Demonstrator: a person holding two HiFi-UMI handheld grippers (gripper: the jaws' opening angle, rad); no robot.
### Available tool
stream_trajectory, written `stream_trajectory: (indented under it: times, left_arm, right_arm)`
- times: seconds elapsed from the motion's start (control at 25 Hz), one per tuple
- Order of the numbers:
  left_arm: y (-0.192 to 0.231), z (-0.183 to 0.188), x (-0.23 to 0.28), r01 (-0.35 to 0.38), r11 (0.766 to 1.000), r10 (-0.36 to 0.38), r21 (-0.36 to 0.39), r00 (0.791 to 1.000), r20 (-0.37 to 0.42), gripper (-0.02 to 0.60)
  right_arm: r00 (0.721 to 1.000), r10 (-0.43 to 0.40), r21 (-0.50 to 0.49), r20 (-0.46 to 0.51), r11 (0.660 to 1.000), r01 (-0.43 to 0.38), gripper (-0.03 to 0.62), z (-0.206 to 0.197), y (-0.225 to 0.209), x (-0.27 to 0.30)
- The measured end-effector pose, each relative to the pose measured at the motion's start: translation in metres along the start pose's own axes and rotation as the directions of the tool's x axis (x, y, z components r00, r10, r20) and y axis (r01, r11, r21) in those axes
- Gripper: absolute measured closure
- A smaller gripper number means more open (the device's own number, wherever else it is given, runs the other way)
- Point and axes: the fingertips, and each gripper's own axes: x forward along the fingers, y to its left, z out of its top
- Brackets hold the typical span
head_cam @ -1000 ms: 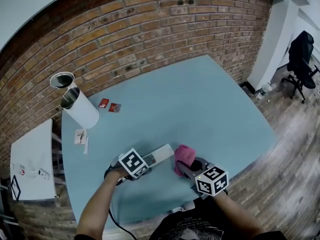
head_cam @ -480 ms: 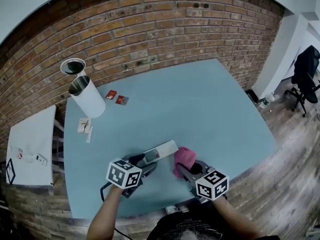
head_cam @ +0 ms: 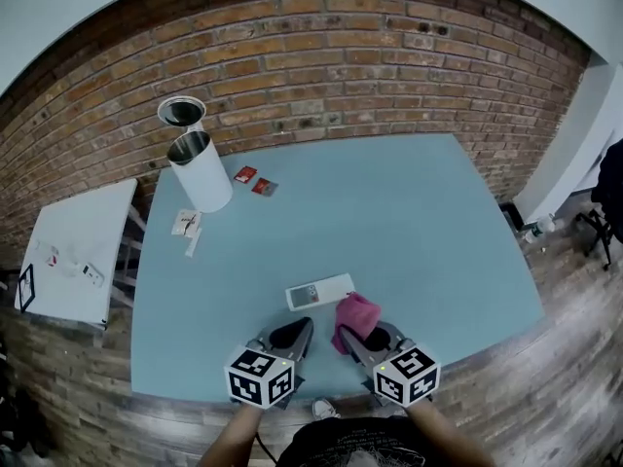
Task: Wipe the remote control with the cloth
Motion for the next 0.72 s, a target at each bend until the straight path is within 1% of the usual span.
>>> stream_trajectory:
  times: [0.08, 0.12, 0.24, 0.36, 0.52, 0.72]
  left_arm:
    - [-0.009, -0.005, -0.004, -0.06, 0.998, 0.06, 0.034, 0.998, 0.007, 0.583]
    - [-0.013, -0.006, -0.006, -0.088, 0.995, 0.088, 0.039, 0.996, 0.012, 0.583]
    - [-0.027, -0.01, -0.009, -0.145, 0.989, 0.143, 0.027, 0.989, 0.039, 0.583]
    - [-0.041, -0.018, -0.012, -0.179, 0.983, 0.178, 0.028, 0.983, 0.049, 0.583]
    - [-0.056, -0.025, -0.015, -0.219, 0.975, 0.218, 0.028, 0.975, 0.053, 0.583]
    - [-0.074, -0.032, -0.019, -0.239, 0.97, 0.236, 0.053, 0.97, 0.05, 0.583]
  right_arm:
    - [1.0, 0.016, -0.023, -0.004, 1.0, -0.016, 0.53, -0.001, 0.006, -0.004]
    - [1.0, 0.02, -0.035, -0.006, 0.999, -0.021, 0.53, -0.002, 0.008, -0.007]
    - [1.0, 0.028, -0.066, -0.009, 0.997, -0.028, 0.531, -0.005, 0.013, -0.017]
    - [0.999, 0.034, -0.078, -0.005, 0.996, -0.034, 0.531, -0.009, 0.02, -0.028]
    - [0.999, 0.051, -0.067, 0.005, 0.997, -0.05, 0.531, -0.011, 0.027, -0.043]
    - [0.998, 0.061, -0.056, 0.015, 0.997, -0.06, 0.533, -0.018, 0.033, -0.056]
